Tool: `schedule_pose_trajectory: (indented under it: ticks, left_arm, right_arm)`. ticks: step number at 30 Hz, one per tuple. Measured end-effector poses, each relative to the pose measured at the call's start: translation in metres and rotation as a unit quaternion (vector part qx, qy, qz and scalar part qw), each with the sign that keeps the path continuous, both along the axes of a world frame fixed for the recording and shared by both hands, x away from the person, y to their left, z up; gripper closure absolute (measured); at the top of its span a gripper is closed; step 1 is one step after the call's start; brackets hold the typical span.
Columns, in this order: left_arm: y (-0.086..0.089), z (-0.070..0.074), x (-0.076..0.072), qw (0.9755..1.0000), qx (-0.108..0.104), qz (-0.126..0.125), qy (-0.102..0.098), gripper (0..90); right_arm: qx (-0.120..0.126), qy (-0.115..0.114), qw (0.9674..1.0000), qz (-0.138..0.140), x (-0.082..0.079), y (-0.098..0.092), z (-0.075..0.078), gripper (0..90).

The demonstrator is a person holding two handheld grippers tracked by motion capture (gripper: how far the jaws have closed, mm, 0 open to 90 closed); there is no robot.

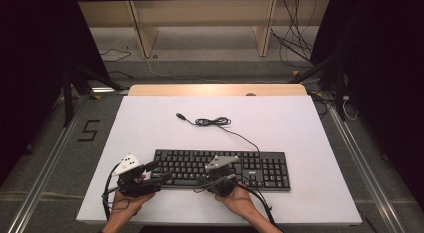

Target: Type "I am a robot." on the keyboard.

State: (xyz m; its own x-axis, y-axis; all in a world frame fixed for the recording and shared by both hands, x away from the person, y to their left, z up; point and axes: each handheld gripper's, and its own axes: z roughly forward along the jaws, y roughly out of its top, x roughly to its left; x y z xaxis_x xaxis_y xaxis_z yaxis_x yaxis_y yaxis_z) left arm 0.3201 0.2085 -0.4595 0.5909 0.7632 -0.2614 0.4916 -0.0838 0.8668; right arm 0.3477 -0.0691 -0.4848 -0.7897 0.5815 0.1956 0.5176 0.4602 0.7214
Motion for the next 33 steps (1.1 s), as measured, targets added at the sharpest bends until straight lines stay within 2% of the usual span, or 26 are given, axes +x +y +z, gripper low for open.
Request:
schedule_pose_trajectory:
  ticks: [3,7,9,17,18,22,27,31,33]
  left_arm:
    - [0.0,0.0,0.001,1.0,0.001,0.001,0.0,28.5]
    - [0.001,-0.001,0.001,1.0,0.002,0.005,0.0,28.5]
    - [0.002,-0.001,0.002,1.0,0.003,0.008,0.002,28.6]
    - [0.002,-0.002,0.005,0.9999,0.005,0.014,0.005,28.7]
    - [0.002,-0.002,0.006,0.9998,0.008,0.015,0.006,28.7]
    - [0.001,-0.003,0.01,0.9998,0.01,0.018,0.008,29.8]
    - [-0.002,-0.002,0.015,0.9997,0.012,0.02,0.012,34.0]
    - [-0.006,-0.002,0.021,0.9995,0.021,0.018,0.016,40.7]
    - [-0.007,-0.002,0.021,0.9994,0.024,0.017,0.017,43.3]
  right_arm:
    - [0.004,0.002,1.0,-0.001,0.0,-0.001,0.0,89.6]
    - [0.015,0.007,0.9999,-0.002,0.0,-0.003,0.002,84.8]
    - [0.031,0.006,0.9995,-0.005,0.0,-0.006,0.006,81.5]
    - [0.047,0.001,0.9989,-0.007,-0.001,-0.013,0.012,70.4]
    - [0.049,0.001,0.9988,-0.007,-0.002,-0.015,0.013,64.9]
    - [0.059,0.001,0.9982,-0.008,-0.002,-0.018,0.016,60.0]
    - [0.064,0.002,0.9979,-0.012,-0.002,-0.021,0.018,54.6]
    - [0.068,-0.003,0.9975,-0.017,-0.003,-0.025,0.021,47.9]
    - [0.068,-0.004,0.9975,-0.019,-0.004,-0.026,0.022,47.9]
